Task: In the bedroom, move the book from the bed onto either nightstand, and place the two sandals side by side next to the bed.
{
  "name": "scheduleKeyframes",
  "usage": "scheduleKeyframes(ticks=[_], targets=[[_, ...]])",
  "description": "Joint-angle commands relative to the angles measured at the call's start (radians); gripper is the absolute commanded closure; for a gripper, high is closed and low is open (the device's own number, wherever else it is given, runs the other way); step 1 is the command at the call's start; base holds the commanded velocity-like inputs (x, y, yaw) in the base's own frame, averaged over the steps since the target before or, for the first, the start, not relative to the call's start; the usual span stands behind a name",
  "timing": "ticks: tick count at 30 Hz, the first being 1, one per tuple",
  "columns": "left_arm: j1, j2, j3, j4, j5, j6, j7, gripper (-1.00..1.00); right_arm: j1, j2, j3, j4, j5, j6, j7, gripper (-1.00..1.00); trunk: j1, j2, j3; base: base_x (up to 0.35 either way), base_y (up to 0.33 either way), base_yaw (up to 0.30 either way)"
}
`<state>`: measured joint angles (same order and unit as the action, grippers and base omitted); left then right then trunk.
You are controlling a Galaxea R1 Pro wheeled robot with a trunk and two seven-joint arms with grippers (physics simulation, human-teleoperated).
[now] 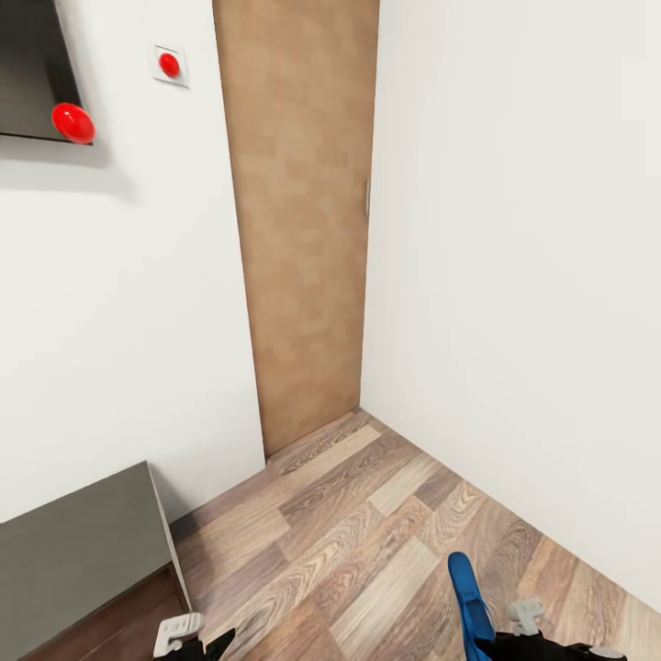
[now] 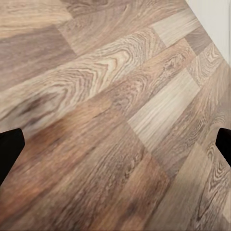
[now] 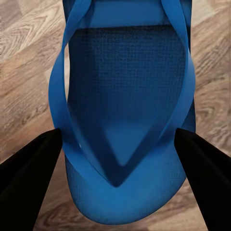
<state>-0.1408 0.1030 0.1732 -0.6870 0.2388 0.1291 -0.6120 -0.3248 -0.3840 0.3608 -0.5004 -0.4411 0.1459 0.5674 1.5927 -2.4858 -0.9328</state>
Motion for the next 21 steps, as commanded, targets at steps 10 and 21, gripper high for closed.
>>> scheduleKeyframes(ticks=[10, 21], targets=[[0.0, 0.0, 0.002, 0.0, 0.01, 0.01, -0.005, -1.0, 0.0, -0.001, 0.004, -0.001, -0.01, 0.008, 0.0, 1.0, -0.039, 0.07, 0.03, 0.0, 0.0, 0.0], [0.0, 0.0, 0.002, 0.0, 0.01, 0.01, -0.005, -1.0, 0.0, -0.001, 0.004, -0.001, -0.01, 0.008, 0.0, 1.0, -0.046, 0.084, 0.037, 0.0, 0.0, 0.124]])
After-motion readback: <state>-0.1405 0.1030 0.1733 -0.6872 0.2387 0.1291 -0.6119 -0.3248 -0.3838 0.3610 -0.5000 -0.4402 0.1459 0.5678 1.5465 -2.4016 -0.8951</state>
